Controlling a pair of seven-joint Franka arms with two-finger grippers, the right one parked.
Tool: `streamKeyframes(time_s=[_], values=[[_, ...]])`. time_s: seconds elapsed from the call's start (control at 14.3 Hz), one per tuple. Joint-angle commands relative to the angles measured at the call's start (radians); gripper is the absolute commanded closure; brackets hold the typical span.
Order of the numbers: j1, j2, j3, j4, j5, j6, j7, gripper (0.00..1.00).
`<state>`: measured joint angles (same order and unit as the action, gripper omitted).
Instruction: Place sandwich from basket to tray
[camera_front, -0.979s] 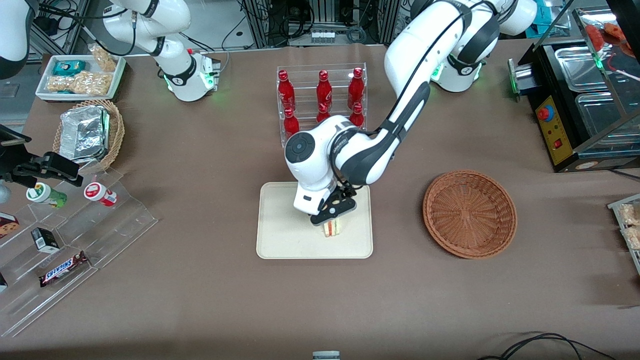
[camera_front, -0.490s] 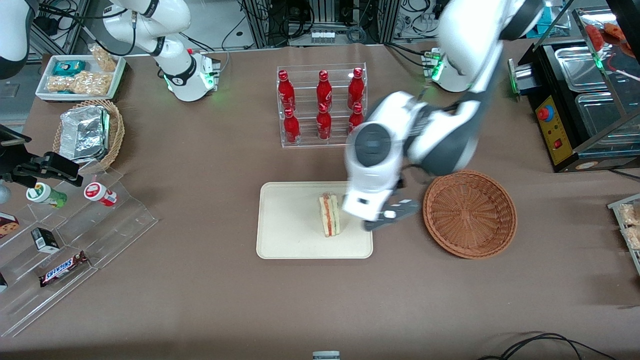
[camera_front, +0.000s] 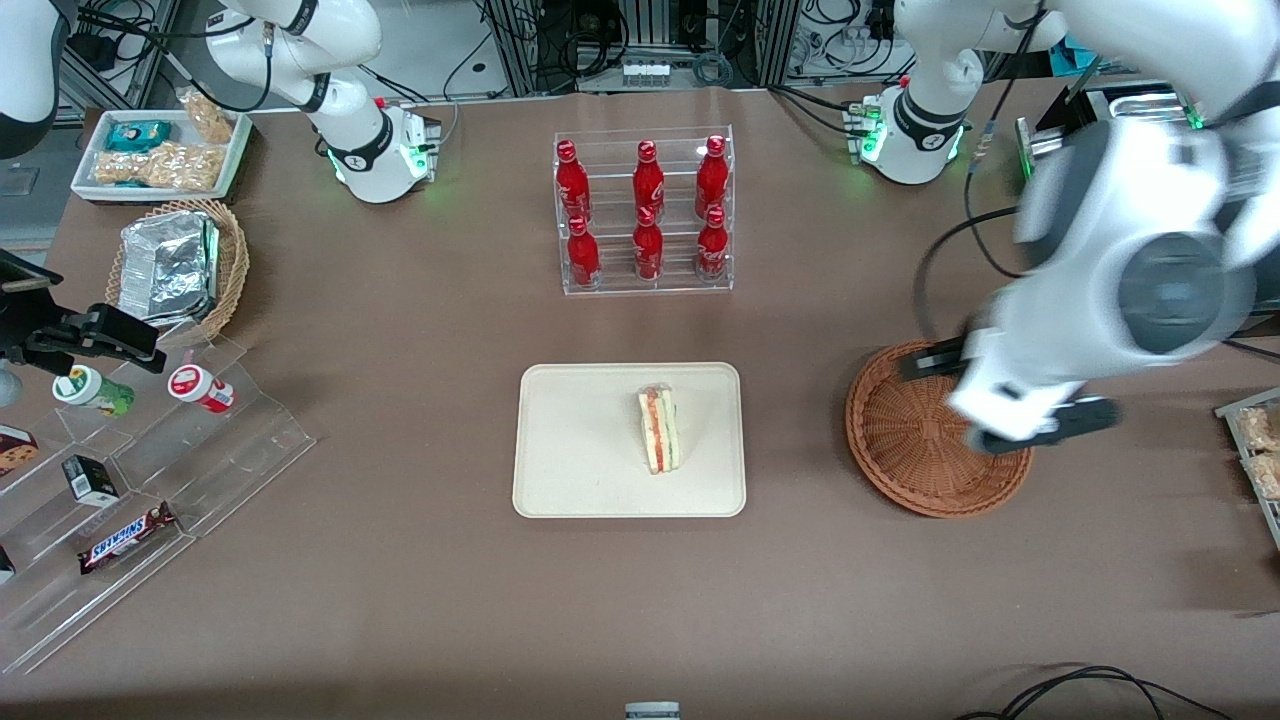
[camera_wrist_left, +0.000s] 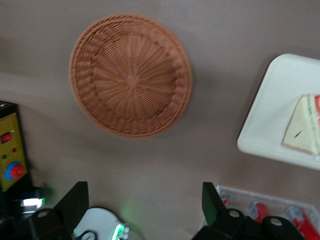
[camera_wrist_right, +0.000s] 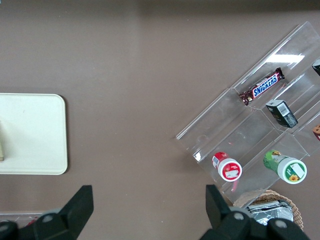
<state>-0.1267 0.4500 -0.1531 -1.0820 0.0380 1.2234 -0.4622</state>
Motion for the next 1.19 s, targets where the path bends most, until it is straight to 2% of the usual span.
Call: streamKeyframes(time_s=[0.0,0.21,0.35,0.49,0.56,0.77,0.91,1.12], values=[[0.11,-0.069,-0.009,-0.033,-0.047,-0.085,0.132,0.0],[0.157,-0.115,-0.006,-0.05,-0.038,-0.163,0.142,0.0],[0.19,-0.245,-0.005,-0.224,-0.041,-0.132,0.145,0.0],[0.228,-0.417,-0.006,-0.463,-0.04,0.021,0.148,0.0],[0.231,-0.477,-0.006,-0.531,-0.033,0.063,0.169,0.0],[0.231,-0.479,-0.008,-0.489,0.005,0.062,0.339,0.0],[0.225,-0.481,-0.017,-0.475,0.052,0.071,0.361,0.0],[0.217,-0.465,-0.017,-0.415,0.048,0.058,0.356,0.0]])
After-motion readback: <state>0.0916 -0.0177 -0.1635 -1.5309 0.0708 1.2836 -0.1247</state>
